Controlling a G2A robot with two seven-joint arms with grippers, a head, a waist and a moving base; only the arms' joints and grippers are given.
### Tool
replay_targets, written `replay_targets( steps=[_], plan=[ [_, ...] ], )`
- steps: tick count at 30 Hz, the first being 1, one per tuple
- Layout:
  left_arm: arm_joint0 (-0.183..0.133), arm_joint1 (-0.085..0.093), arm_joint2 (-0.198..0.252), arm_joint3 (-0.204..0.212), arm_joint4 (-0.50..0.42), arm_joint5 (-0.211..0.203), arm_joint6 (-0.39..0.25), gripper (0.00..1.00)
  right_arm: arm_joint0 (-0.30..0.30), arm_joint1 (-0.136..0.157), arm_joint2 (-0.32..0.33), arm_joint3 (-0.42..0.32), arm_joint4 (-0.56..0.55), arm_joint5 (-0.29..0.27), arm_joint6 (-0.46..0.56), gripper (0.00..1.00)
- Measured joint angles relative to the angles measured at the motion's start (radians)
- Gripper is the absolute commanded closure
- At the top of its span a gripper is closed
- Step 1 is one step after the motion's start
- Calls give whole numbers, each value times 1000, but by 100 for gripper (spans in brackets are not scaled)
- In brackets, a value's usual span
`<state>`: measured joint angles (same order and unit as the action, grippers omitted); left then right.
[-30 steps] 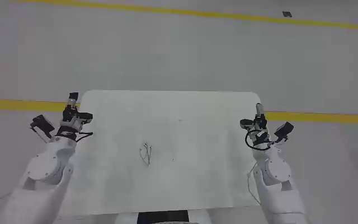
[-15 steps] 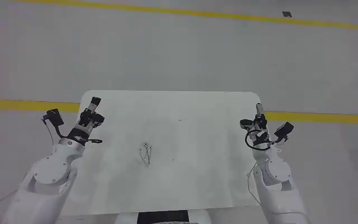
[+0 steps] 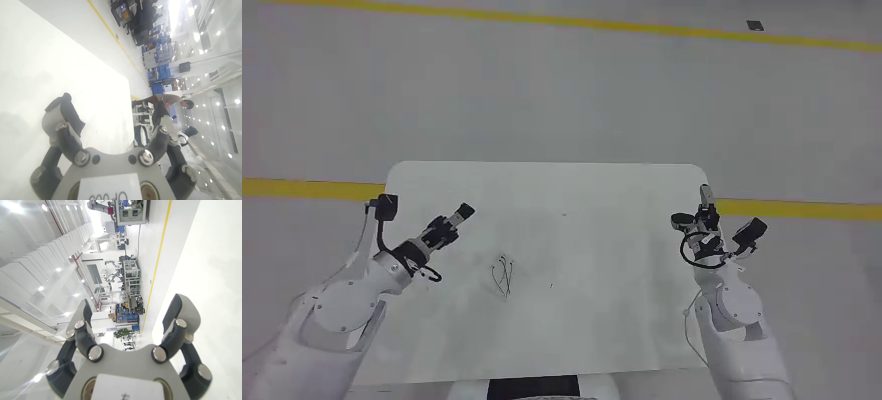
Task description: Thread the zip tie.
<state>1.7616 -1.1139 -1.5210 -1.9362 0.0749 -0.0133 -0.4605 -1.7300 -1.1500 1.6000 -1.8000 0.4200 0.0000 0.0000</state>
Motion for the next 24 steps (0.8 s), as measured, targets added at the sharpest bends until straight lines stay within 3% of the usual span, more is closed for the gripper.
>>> replay_targets(
  steps=[9, 12, 16, 19, 24],
  plan=[
    [-2, 1, 8, -8, 10, -6, -5, 0, 0, 0, 0, 0, 0, 0, 0, 0],
    [-7, 4, 43, -37, 110, 3, -20, 0, 0, 0, 0, 0, 0, 0, 0, 0],
    [-14, 13, 95, -85, 307, 49, -101, 0, 0, 0, 0, 0, 0, 0, 0, 0],
    [-14, 19, 134, -116, 432, 56, -174, 0, 0, 0, 0, 0, 0, 0, 0, 0],
    [-14, 19, 134, -116, 433, 55, -174, 0, 0, 0, 0, 0, 0, 0, 0, 0]
  ],
)
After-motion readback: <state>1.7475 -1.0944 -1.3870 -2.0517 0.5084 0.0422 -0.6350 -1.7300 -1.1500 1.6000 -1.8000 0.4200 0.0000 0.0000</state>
